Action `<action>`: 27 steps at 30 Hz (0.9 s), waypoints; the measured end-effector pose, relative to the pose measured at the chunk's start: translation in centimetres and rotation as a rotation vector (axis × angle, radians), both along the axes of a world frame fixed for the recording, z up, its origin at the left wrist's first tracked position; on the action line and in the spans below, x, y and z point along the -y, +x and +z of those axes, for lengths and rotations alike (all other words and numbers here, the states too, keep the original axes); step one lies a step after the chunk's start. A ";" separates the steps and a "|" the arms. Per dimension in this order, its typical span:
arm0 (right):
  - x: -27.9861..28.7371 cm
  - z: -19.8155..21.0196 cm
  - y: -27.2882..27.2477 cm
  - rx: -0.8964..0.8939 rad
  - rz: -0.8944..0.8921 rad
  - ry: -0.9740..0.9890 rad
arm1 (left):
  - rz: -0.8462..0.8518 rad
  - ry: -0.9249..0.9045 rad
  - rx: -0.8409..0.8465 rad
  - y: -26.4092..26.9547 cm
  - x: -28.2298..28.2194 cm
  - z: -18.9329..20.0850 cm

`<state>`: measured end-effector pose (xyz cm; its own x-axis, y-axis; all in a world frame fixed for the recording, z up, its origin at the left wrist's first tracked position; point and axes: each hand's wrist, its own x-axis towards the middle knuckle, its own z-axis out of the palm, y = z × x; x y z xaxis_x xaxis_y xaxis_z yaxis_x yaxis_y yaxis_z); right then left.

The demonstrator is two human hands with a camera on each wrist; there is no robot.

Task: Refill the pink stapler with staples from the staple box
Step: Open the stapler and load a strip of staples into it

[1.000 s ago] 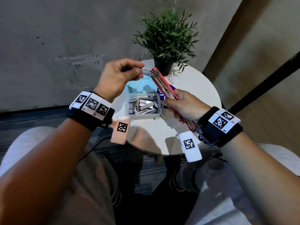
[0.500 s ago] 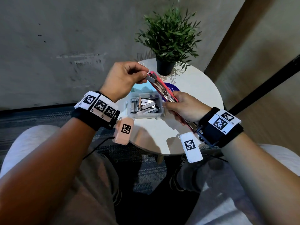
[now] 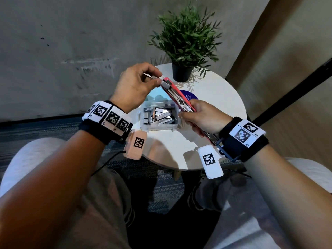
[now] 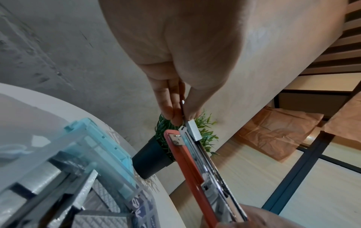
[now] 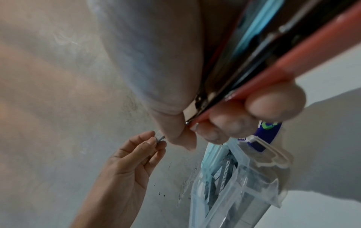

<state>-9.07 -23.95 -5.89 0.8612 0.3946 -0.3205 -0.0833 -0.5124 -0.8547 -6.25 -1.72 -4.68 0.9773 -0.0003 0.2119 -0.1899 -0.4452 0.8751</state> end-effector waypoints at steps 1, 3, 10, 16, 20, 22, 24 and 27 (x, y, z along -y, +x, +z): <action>0.0 0.0 0.0 0.002 -0.001 -0.003 | 0.012 0.028 0.016 0.0 0.1 0.0; 0.0 0.0 0.1 0.000 -0.001 -0.005 | 0.027 0.069 0.048 0.0 0.2 0.1; 0.1 -0.1 0.2 0.000 0.001 -0.015 | -0.013 -0.041 0.043 -0.1 0.1 0.7; 0.0 -0.3 0.2 -0.005 0.007 -0.013 | -0.015 0.049 0.066 0.0 0.1 0.2; 0.0 -0.4 0.3 -0.010 0.001 -0.012 | -0.018 -0.009 0.055 0.0 0.0 0.4; 0.0 -0.4 0.3 -0.017 -0.004 -0.002 | -0.026 -0.002 0.055 -0.1 0.0 0.5; 0.0 -0.4 0.3 -0.022 -0.003 0.001 | -0.037 -0.003 0.055 -0.2 0.0 0.5; 0.0 -0.3 0.2 -0.024 -0.002 0.001 | -0.046 -0.006 0.050 -0.1 0.0 0.6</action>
